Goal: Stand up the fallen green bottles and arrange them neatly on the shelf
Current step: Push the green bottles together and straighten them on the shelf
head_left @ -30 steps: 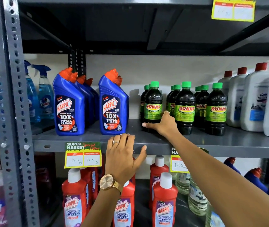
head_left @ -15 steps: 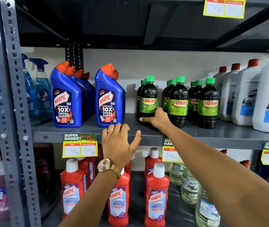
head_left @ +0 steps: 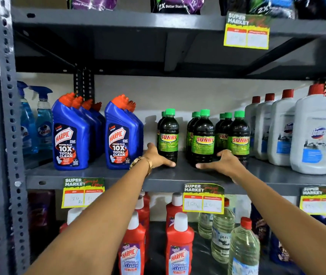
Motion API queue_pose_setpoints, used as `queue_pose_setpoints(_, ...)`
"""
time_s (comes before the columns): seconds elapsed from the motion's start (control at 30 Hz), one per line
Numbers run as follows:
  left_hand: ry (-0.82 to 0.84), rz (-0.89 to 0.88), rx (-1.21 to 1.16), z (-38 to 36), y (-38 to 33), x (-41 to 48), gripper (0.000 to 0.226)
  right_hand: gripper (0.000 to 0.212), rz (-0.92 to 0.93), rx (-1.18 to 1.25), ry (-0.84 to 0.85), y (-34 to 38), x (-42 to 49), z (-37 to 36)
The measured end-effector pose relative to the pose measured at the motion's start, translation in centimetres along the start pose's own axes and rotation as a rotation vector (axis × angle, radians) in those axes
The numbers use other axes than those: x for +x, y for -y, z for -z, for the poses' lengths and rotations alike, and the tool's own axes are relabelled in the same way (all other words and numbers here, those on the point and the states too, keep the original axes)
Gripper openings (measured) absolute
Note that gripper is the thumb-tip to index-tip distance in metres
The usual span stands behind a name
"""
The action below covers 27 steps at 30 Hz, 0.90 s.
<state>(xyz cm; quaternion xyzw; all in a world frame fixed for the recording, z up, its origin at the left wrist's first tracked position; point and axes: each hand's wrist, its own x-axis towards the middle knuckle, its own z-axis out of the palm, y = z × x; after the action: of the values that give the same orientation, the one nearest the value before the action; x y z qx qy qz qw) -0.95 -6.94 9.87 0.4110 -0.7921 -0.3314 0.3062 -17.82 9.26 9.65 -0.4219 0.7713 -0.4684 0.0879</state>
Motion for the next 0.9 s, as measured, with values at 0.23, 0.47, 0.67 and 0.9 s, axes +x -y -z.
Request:
queue_pose_setpoints(0.23,-0.025,-0.042,-0.034,-0.7,0.3,0.7,0.084,0.081,0.070,0.093,0.111,-1.3,4.8,-1.6)
queue_pose_setpoints(0.47,-0.048,-0.083,-0.029,-0.7,0.8,0.8,0.069,0.065,0.100,0.057,0.099,-1.3,4.8,-1.4)
queue_pose_setpoints(0.67,-0.029,-0.088,-0.017,-1.1,1.0,1.1,0.079,0.067,0.108,0.040,0.074,-1.4,4.6,-1.5)
queue_pose_setpoints(0.9,-0.040,-0.099,0.037,-1.3,1.3,1.7,0.085,0.074,0.109,0.039,0.112,-1.2,4.6,-1.3)
